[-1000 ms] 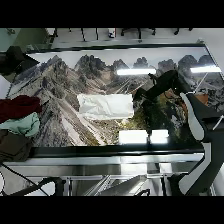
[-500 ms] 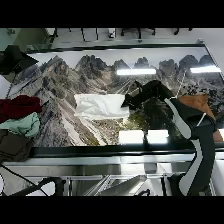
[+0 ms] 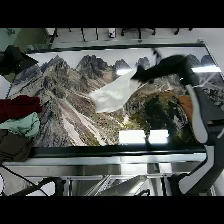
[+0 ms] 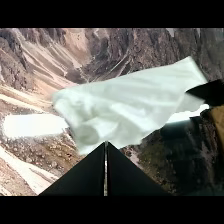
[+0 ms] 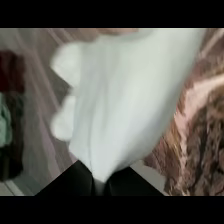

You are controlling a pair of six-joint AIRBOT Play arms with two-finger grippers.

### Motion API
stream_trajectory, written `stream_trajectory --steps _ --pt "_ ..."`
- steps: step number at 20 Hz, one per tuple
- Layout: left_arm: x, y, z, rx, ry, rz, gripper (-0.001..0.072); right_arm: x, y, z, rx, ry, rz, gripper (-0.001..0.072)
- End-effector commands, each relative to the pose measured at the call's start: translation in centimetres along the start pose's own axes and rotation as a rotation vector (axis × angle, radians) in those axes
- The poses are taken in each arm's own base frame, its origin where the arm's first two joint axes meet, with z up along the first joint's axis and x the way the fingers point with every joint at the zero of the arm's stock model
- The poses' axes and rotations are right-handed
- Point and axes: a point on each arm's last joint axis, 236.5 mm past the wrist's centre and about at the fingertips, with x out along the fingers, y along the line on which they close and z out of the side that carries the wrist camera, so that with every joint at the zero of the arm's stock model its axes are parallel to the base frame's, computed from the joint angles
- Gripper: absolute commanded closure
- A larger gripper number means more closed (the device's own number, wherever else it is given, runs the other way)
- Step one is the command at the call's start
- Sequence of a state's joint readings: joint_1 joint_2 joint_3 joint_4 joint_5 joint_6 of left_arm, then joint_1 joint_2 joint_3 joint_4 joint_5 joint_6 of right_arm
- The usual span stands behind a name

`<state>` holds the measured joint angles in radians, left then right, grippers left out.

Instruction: Fold the shirts.

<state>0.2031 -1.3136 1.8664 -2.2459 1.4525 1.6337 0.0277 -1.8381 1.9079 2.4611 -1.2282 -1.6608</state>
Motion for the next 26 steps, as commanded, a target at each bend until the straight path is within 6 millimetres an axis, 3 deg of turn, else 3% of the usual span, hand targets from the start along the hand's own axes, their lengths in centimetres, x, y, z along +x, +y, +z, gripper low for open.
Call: stream_trajectory --steps 1,3,6,8,11,13,17,22,26 --pt "0.0 0.0 -0.1 0.0 0.004 -0.001 0.0694 -14.4 4.9 8.3 -0.079 -0.347 0.008 0.0695" --pt "0.0 0.0 -0.2 0.0 0.006 -0.001 0.0694 -21.6 3.0 10.7 -0.03 -0.513 -0.036 0.0695" --pt "0.3 -0.6 -0.4 0.01 0.014 -0.01 0.0693 -30.1 -3.3 12.2 0.06 -0.667 -0.127 0.0695" --pt "0.7 -1.5 -0.7 0.024 0.025 -0.024 0.0694 -34.6 -7.7 12.7 0.144 -0.768 -0.162 0.0694" --pt "1.6 -3.4 -0.9 0.055 0.033 -0.056 0.0693 -39.2 -13.1 12.7 0.229 -0.87 -0.215 0.0694" --pt "2.4 -4.6 -0.9 0.07 0.024 -0.078 0.0693 -40.0 -15.9 12.6 0.274 -0.884 -0.231 0.0694" --pt "5.1 -6.1 -2.0 0.068 0.039 -0.115 0.0693 -38.8 -19.5 13.2 0.36 -0.891 -0.216 0.0694" --pt "7.0 -6.4 -2.5 0.052 0.034 -0.127 0.0693 -39.5 -19.0 14.5 0.375 -0.961 -0.188 0.0694" --pt "7.0 -6.4 -2.6 0.053 0.038 -0.128 0.0694 -39.5 -20.0 11.7 0.55 -0.913 -0.182 0.0694"
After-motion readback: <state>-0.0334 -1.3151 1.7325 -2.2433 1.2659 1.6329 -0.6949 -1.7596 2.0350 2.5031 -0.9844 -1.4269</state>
